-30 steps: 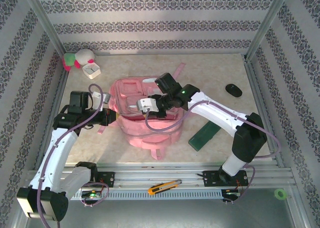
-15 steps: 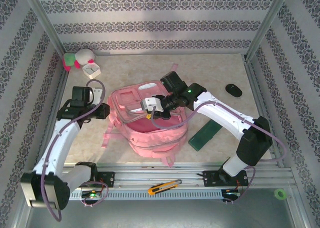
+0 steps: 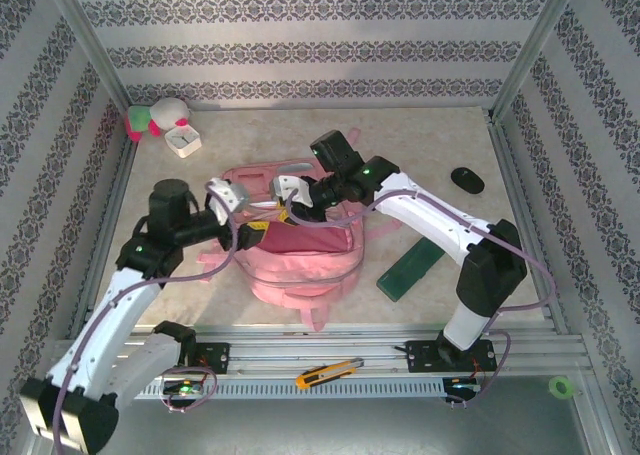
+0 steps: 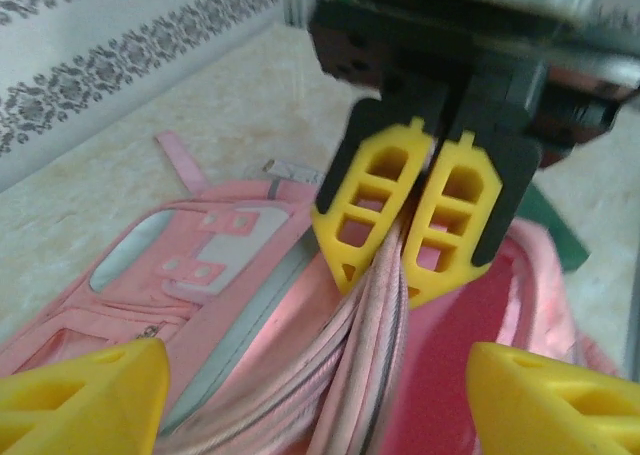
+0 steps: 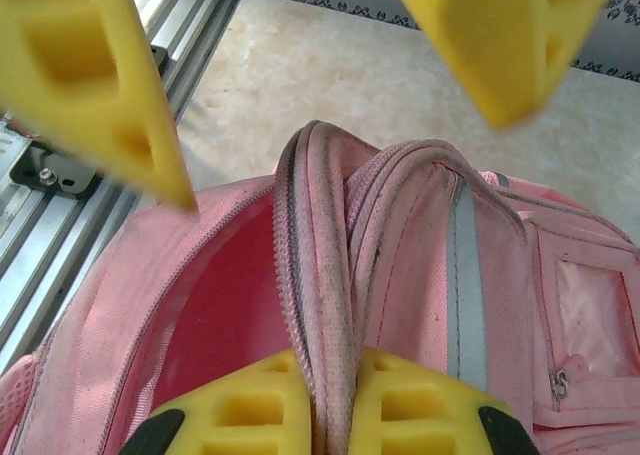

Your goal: Pack the student bag

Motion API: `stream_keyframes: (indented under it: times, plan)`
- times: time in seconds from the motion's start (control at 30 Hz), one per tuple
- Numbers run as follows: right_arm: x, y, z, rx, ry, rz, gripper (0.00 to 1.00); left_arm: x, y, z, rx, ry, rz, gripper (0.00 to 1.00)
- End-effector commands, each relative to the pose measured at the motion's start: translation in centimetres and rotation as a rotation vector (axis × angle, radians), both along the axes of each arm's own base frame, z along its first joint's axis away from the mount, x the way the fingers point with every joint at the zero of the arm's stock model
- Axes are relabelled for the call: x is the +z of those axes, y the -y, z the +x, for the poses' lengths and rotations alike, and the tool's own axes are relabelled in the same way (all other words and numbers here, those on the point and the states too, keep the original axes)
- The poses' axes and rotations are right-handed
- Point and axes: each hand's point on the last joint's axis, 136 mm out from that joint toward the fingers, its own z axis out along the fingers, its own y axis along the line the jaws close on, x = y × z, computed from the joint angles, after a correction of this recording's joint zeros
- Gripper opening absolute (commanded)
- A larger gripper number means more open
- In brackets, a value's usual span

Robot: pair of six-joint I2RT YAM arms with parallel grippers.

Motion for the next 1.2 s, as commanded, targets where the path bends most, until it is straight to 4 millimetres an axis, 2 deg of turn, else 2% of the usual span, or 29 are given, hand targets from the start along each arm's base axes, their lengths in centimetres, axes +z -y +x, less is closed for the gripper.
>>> stream_keyframes:
  times: [0.0,0.03,0.07,0.13,0.17,0.2,0.23,0.33,0.47,0.5,0.57,0.63,0.67,0.73,0.8,0.93,1.03,1.17]
  plan:
    - [5.6,-1.9,-0.4,0.089,0.057,0.188,0.00,-0.5,0.4,1.8,-0.019,0.110,0.159,0.76]
    - [5.7,-1.9,-0.5,0.089,0.052,0.189,0.00,-0.6,0.6,2.6,-0.001,0.121,0.169,0.68]
    - [5.8,-1.9,-0.5,0.081,0.042,0.188,0.04,-0.5,0.6,3.1,0.011,0.126,0.166,0.54]
    - [5.9,-1.5,0.0,0.021,0.009,0.170,0.27,-0.2,0.5,3.8,0.032,0.149,0.167,0.29]
    - [5.7,-1.0,0.3,-0.012,-0.005,0.159,0.34,-0.1,0.2,4.0,0.053,0.159,0.173,0.16]
    - [5.1,-0.3,0.6,-0.059,-0.021,0.139,0.42,0.0,-0.2,4.1,0.076,0.168,0.174,0.09]
    - [4.2,0.6,1.0,-0.111,-0.028,0.110,0.47,0.1,-0.6,4.0,0.083,0.171,0.168,0.06]
    - [1.0,3.1,1.5,-0.206,-0.044,0.037,0.56,0.4,-0.9,3.1,0.057,0.154,0.115,0.05]
    - [-0.9,5.2,2.8,-0.283,-0.082,0.030,0.55,0.2,-0.9,2.2,0.037,0.140,0.095,0.05]
    - [-1.1,5.6,3.2,-0.297,-0.084,0.029,0.53,0.2,-1.0,2.0,0.034,0.141,0.089,0.06]
    - [-1.4,5.8,3.8,-0.307,-0.087,0.028,0.41,0.3,-1.1,1.8,0.037,0.140,0.083,0.08]
    - [-1.0,5.7,3.9,-0.290,-0.085,0.045,0.13,0.2,-1.2,1.6,0.031,0.131,0.099,0.19]
    - [-0.7,5.5,3.9,-0.279,-0.083,0.057,0.00,0.1,-1.2,1.4,0.020,0.125,0.119,0.32]
    - [0.5,4.8,3.7,-0.245,-0.069,0.100,0.00,0.2,-1.4,1.4,0.020,0.104,0.182,0.62]
    - [1.4,4.1,3.4,-0.220,-0.039,0.133,0.00,0.2,-1.2,1.5,0.009,0.102,0.263,0.73]
    - [2.3,2.8,3.1,-0.183,-0.007,0.159,0.00,-0.2,-0.2,2.2,-0.007,0.131,0.420,0.82]
    - [3.0,2.1,3.2,-0.173,-0.003,0.172,0.00,-0.9,1.1,2.8,-0.032,0.102,0.466,0.85]
    - [3.6,1.5,3.0,-0.156,0.000,0.190,0.00,-2.6,1.3,4.4,0.010,0.066,0.527,0.84]
